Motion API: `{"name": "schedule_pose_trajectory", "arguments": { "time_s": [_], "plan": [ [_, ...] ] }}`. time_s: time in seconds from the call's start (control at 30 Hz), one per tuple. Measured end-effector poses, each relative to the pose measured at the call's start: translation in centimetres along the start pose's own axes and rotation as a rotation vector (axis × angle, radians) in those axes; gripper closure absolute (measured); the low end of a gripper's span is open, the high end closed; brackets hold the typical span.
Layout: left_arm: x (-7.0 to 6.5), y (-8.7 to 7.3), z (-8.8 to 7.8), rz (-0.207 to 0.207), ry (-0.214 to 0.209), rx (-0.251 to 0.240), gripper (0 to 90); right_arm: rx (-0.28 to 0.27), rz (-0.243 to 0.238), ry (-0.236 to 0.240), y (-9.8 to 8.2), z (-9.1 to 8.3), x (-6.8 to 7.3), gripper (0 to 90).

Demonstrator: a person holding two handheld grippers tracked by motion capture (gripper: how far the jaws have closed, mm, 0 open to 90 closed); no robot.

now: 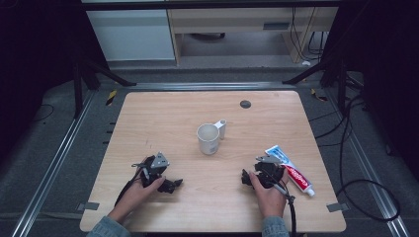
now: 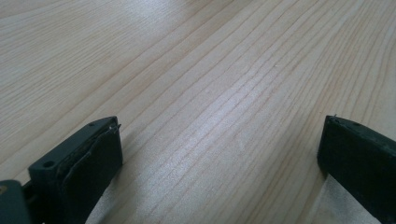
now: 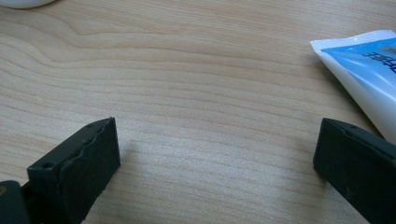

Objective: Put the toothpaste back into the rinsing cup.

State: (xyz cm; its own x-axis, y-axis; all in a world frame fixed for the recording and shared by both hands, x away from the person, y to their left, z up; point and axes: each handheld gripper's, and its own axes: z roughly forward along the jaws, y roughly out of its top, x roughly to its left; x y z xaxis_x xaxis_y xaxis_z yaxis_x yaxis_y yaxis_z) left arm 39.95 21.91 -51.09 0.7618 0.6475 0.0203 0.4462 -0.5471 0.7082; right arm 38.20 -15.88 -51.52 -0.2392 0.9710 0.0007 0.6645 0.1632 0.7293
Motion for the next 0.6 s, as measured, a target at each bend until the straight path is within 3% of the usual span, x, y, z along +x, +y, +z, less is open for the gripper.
{"name": "schedule_pose_trajectory", "arguments": {
  "time_s": [0.27,0.33,0.4,0.6],
  "plan": [
    [0.1,0.1,0.1,0.003,-0.001,0.001,0.0,0.001,-0.013,0.011,0.0,0.0,-0.1,1.0],
    [0.2,0.2,0.1,0.003,-0.001,0.001,0.0,0.0,-0.023,0.036,-0.1,-0.3,-0.2,7.2],
    [0.2,0.2,0.2,0.002,-0.001,0.0,0.0,0.016,-0.059,0.055,0.1,-0.8,-0.3,12.6],
    [0.2,0.2,0.2,0.003,-0.002,0.0,0.0,0.092,-0.186,0.064,1.2,-3.4,-1.1,14.5]
  ]
}}
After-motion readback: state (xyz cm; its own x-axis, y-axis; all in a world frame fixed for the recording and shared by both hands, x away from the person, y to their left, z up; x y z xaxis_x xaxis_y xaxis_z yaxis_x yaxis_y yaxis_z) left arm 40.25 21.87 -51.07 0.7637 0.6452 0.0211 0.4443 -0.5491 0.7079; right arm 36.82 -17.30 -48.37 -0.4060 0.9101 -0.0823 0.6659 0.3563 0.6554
